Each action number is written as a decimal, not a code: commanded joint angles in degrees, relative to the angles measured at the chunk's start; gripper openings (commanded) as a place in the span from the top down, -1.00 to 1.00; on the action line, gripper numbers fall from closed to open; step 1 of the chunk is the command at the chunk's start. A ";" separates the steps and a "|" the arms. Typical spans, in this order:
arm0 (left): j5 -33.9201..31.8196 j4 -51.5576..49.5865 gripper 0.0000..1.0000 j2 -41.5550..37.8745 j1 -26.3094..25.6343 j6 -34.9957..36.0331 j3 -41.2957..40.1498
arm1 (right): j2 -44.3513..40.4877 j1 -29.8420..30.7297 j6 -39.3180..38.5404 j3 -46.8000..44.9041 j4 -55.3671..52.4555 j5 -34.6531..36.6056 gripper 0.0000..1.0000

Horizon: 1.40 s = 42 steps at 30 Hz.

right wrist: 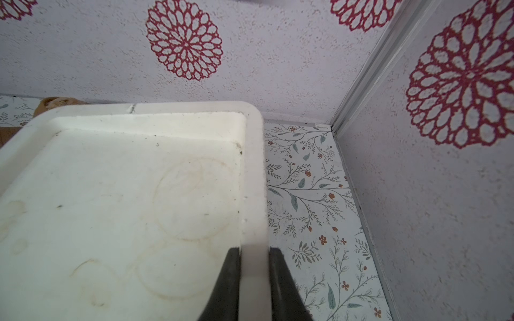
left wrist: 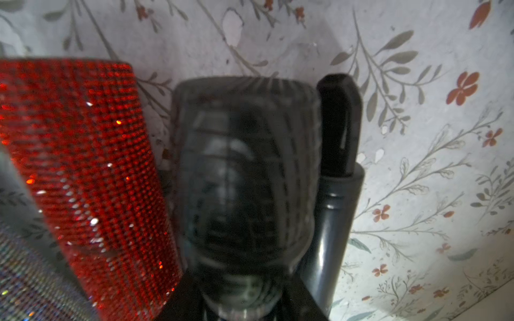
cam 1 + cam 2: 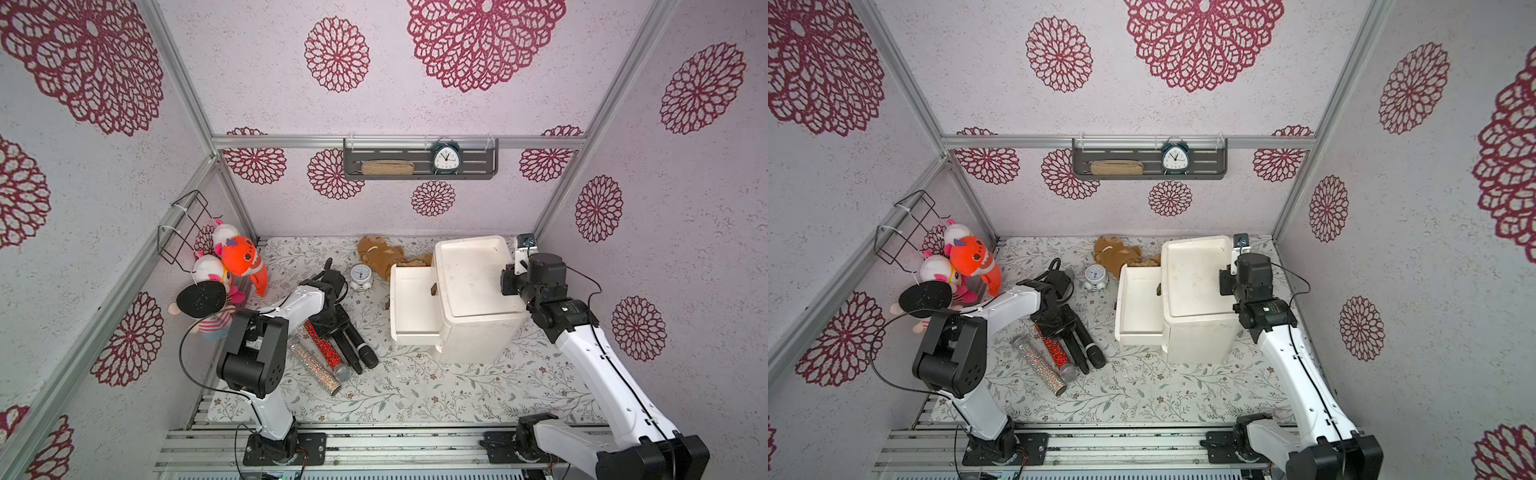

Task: Take the microphone out of the drawer
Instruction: Place the microphone at the center of the board.

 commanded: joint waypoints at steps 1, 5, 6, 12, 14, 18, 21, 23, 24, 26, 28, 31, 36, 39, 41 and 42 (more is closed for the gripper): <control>0.10 1.28 0.87 1.15 0.56 -0.79 1.65 | -1.23 0.95 -1.65 -0.59 3.25 0.57 1.00; 0.22 1.40 0.73 1.62 0.58 -0.96 1.61 | -1.17 1.00 -1.82 -0.47 3.24 0.49 1.00; 0.20 1.44 0.68 1.58 0.68 -1.01 1.60 | -1.07 0.92 -1.90 -0.42 3.20 0.46 1.00; 0.01 1.24 0.53 1.09 0.85 -1.05 1.64 | -0.53 0.98 -1.78 -0.10 3.37 0.03 1.00; -0.11 1.07 0.50 1.03 0.93 -1.05 1.59 | -0.54 1.01 -1.77 -0.15 3.37 0.01 1.00; -0.15 1.11 0.45 0.92 1.02 -1.04 1.49 | -0.89 0.93 -1.80 -0.54 3.36 0.14 1.00; -0.11 1.11 0.30 0.85 1.03 -0.96 1.47 | -0.97 0.94 -1.77 -0.68 3.27 0.11 1.00; -0.10 1.14 0.23 0.71 1.01 -0.83 1.50 | -1.12 0.95 -1.79 -0.77 3.20 0.07 1.00; -0.18 1.09 0.24 0.60 1.02 -0.96 1.36 | -1.08 0.95 -1.77 -0.77 3.26 0.13 1.00; -0.27 1.07 0.23 0.26 1.09 -1.04 1.24 | -1.13 0.96 -1.75 -0.77 3.32 0.06 1.00; -0.48 0.92 0.19 -0.09 1.13 -1.05 1.12 | -0.99 0.98 -1.68 -0.64 3.33 -0.03 1.00; -0.46 1.14 0.02 -0.37 1.18 -0.89 0.89 | -0.90 0.96 -1.53 -0.68 3.32 -0.12 1.00; -0.15 1.31 -0.04 -0.59 1.26 -0.92 0.78 | -0.86 1.02 -1.45 -0.66 3.42 -0.31 1.00; -0.57 0.95 -0.03 -1.25 1.26 -1.13 0.74 | -0.86 1.00 -1.40 -0.61 3.41 -0.38 1.00; -0.94 0.60 -0.02 -2.18 1.28 -1.18 0.92 | -0.84 0.96 -1.40 -0.68 3.41 -0.38 1.00; -1.22 0.32 -0.02 -2.62 1.22 -1.23 1.16 | -0.76 1.01 -1.38 -0.66 3.41 -0.41 1.00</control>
